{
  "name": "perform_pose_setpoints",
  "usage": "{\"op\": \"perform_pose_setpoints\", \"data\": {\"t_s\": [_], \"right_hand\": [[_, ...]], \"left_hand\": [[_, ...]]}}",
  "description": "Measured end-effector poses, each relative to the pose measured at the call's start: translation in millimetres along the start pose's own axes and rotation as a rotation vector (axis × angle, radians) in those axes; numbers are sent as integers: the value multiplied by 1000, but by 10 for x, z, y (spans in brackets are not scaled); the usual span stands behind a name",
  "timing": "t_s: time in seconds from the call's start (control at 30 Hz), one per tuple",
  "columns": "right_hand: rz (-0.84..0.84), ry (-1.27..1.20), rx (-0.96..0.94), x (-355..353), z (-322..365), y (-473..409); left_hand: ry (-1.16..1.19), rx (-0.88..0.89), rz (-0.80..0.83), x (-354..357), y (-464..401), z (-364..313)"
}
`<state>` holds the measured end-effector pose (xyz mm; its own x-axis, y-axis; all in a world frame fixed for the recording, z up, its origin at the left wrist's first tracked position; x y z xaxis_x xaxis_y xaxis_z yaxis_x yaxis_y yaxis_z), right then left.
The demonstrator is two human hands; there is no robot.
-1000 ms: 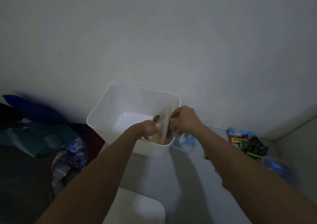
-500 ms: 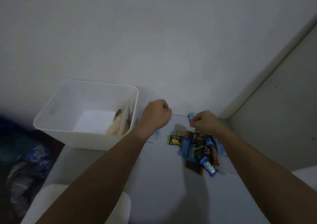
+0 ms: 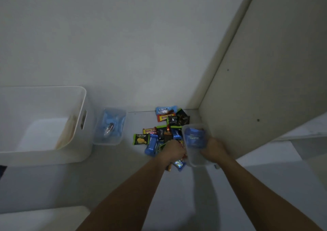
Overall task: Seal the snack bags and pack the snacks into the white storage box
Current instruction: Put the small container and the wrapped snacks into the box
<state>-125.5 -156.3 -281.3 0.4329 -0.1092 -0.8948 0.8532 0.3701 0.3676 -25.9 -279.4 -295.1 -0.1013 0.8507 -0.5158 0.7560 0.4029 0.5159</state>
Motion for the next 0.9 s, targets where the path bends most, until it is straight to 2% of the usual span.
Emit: {"op": "perform_pose_setpoints", "data": {"t_s": [0.23, 0.5, 0.63, 0.73, 0.9], "right_hand": [[-8, -27, 83, 216, -88, 22], [-190, -412, 240, 63, -185, 98], [-308, -433, 211, -135, -106, 169], [-355, -542, 163, -264, 168, 195], [-305, -628, 51, -286, 899, 187]], "left_hand": [[143, -140, -114, 159, -61, 118], [113, -134, -241, 62, -10, 217], [178, -96, -257, -142, 87, 134], [310, -73, -309, -459, 219, 31], [336, -89, -578, -1280, 394, 253]]}}
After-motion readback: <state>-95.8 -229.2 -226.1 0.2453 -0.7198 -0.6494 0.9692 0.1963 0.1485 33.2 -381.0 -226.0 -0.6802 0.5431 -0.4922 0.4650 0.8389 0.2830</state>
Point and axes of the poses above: each hand's wrist, its own y-axis away from the middle knuckle, its own x-axis out of the palm, z = x × y, the point moved 8 cm from there along -y, towards the middle knuckle, and after that the axes turned 8 degrees about -z, right-handed, at the moved point
